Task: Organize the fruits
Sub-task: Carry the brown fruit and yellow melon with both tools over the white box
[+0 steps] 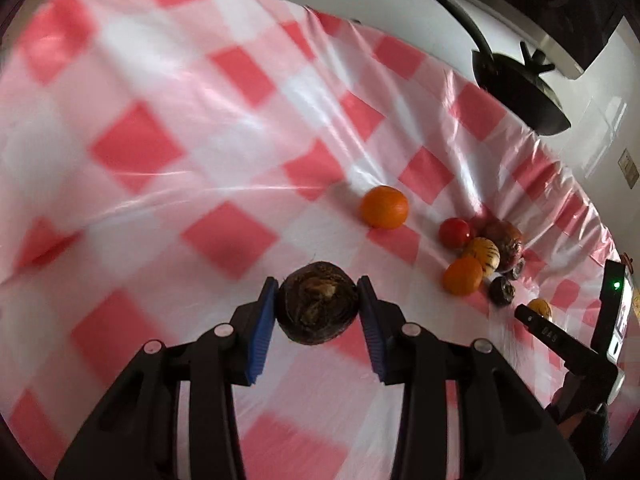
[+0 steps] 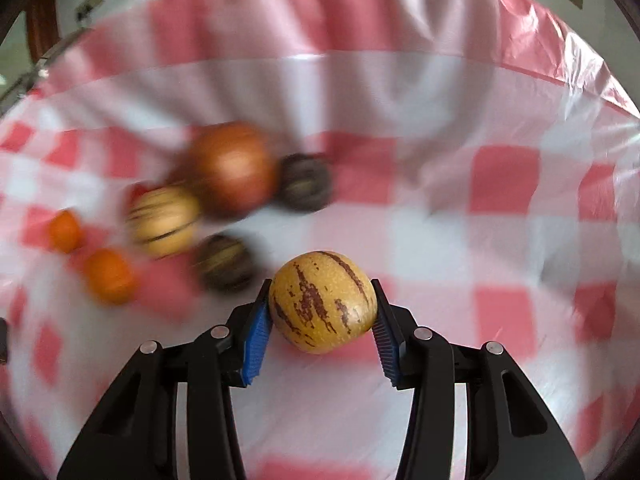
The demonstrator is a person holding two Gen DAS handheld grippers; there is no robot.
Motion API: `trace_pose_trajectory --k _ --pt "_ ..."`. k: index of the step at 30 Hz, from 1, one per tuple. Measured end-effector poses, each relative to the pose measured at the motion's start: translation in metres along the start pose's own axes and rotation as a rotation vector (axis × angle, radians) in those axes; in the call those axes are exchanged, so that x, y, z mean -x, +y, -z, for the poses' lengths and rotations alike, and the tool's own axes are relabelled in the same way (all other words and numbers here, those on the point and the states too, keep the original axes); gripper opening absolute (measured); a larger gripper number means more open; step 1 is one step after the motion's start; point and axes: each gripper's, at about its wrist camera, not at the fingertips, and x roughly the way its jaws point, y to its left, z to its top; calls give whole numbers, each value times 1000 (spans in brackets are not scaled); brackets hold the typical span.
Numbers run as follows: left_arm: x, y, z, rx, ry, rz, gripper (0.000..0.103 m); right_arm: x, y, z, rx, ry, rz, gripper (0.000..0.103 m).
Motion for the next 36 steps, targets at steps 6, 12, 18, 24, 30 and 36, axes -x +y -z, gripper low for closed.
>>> trace_pose_trajectory --k 6,12,18,24,30,36 --pt "60 41 25 -32 -58 -51 41 63 82 51 97 -20 -165 46" --pt "124 105 57 -31 -84 -96 41 110 158 120 213 14 -323 46" --pt "181 166 95 -42 -100 -134 41 160 209 182 363 5 -401 46" --pt "222 216 136 -43 -82 -156 41 206 240 234 501 -20 -455 46" --pt "251 259 169 -9 -76 -193 41 239 271 288 685 -39 -513 46" --pt "276 306 193 77 -80 -247 41 266 305 341 883 -72 -561 46"
